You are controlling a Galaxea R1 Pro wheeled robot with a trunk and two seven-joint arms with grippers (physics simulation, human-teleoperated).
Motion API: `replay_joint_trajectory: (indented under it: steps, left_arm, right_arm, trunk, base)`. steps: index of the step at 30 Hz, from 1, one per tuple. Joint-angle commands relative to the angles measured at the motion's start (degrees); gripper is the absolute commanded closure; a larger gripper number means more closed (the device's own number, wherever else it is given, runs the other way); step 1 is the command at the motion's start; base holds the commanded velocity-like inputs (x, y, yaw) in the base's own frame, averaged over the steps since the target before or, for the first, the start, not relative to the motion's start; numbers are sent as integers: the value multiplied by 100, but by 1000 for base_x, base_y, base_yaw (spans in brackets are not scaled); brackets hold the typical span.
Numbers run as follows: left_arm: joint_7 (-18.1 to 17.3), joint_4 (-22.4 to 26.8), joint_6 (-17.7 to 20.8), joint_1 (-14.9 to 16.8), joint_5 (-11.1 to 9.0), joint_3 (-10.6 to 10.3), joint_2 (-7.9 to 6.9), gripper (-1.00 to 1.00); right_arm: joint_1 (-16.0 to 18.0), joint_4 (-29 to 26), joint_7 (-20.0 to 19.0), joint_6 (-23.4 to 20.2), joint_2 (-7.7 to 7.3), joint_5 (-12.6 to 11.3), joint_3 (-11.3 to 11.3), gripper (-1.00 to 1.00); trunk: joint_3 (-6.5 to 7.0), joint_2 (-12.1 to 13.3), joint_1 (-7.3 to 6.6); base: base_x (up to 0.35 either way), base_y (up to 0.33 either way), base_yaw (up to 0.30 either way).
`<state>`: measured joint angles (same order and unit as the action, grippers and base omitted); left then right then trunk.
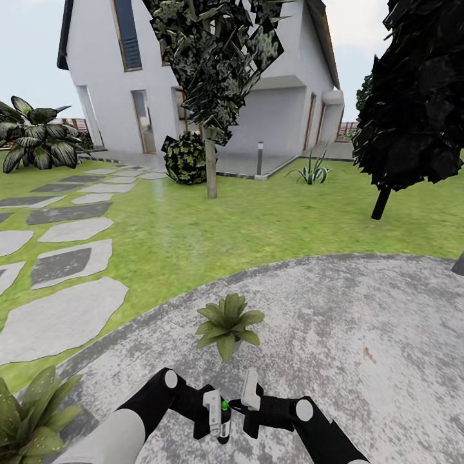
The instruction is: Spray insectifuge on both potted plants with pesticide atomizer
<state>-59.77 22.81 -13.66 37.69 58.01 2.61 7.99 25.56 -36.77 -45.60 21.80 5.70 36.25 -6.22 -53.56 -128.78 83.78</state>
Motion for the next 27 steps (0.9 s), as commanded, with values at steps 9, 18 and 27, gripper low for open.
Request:
replay_joint_trajectory:
  steps: [9,18,27]
  left_arm:
    - [-25,9,-52,-13,59,39,-57,100]
    - [9,6,-62,-32,155,9,-872,100]
    - [24,18,-70,-33,99,29,-1627,100]
  right_arm:
    - [2,-6,-1,28,2,48,10,100]
    - [2,-6,-1,26,-19,65,7,100]
    - [2,23,16,26,-66,75,22,-100]
  trunk:
    - [-5,-2,-1]
    - [-5,-2,-1]
    - [-5,-2,-1]
  base:
    - [0,0,0]
    - [0,0,0]
    - [0,0,0]
